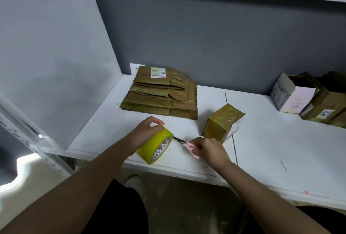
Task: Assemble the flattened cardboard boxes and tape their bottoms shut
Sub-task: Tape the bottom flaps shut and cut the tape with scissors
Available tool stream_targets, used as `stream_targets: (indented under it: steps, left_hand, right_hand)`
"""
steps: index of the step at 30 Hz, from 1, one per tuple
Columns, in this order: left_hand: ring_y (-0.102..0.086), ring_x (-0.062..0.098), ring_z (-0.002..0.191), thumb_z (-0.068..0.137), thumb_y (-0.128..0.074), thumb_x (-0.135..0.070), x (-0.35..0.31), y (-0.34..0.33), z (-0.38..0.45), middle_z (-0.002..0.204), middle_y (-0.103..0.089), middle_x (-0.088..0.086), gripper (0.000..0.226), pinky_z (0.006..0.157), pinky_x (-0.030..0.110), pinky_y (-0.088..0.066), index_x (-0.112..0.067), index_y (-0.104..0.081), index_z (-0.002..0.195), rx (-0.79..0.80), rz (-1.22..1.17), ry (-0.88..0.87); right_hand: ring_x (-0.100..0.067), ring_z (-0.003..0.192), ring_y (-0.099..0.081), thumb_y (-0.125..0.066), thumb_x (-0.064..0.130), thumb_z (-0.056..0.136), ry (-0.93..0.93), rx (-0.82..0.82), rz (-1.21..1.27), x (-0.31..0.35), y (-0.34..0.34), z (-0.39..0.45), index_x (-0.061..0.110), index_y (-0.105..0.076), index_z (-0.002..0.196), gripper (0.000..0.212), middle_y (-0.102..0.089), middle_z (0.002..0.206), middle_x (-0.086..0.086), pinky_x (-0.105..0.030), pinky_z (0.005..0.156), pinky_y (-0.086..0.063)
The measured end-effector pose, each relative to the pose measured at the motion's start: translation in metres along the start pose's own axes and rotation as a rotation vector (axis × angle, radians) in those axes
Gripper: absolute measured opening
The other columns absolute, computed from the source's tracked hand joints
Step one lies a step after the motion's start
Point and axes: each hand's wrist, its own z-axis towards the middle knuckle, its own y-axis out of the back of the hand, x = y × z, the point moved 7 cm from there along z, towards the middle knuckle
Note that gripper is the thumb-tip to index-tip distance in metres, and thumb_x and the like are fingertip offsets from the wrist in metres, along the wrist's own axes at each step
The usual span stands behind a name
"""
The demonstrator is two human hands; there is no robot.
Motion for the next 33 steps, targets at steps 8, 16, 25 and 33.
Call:
stream_targets:
  steps: [8, 16, 25, 33]
  left_hand:
    - [-0.055, 0.014, 0.090, 0.096, -0.052, -0.021, 0.021, 0.055, -0.013, 0.110, -0.052, -0.004, 0.013, 0.068, 0.024, -0.050, -0.031, -0.051, 0.106, -0.065, -0.058, -0.096]
    - [-0.060, 0.021, 0.091, 0.096, -0.053, -0.021, 0.025, 0.065, -0.015, 0.104, -0.057, -0.001, 0.015, 0.070, 0.028, -0.052, -0.032, -0.051, 0.105, -0.039, -0.085, -0.110]
    - [-0.066, 0.005, 0.056, 0.096, -0.051, -0.014, 0.016, 0.048, -0.021, 0.092, -0.062, 0.004, 0.022, 0.048, 0.016, -0.049, -0.018, -0.048, 0.118, 0.040, -0.101, -0.118]
    - [-0.069, 0.014, 0.073, 0.096, -0.054, -0.022, 0.018, 0.042, -0.018, 0.099, -0.063, 0.004, 0.039, 0.064, 0.023, -0.053, -0.031, -0.038, 0.130, 0.012, -0.082, -0.107]
  right_hand:
    - [-0.026, 0.115, -0.053, -0.034, 0.048, 0.101, 0.165, 0.033, -0.286, 0.057, -0.071, 0.046, 0.019, -0.057, 0.126, 0.045, -0.058, 0.123, -0.009, -0.033, 0.093, -0.043]
    - [-0.020, 0.109, -0.053, -0.056, 0.029, 0.094, 0.079, -0.254, 0.106, 0.063, -0.054, 0.043, 0.016, -0.068, 0.113, 0.025, -0.060, 0.118, -0.002, -0.029, 0.089, -0.046]
    - [-0.009, 0.081, -0.061, -0.071, 0.018, 0.084, 0.043, -0.141, 0.690, 0.122, -0.007, 0.054, 0.032, -0.056, 0.100, 0.026, -0.063, 0.090, 0.002, -0.021, 0.071, -0.049]
    - [-0.007, 0.077, -0.057, -0.062, 0.007, 0.088, 0.059, -0.258, 0.682, 0.120, -0.004, 0.050, 0.034, -0.050, 0.086, 0.029, -0.062, 0.083, 0.003, -0.026, 0.070, -0.048]
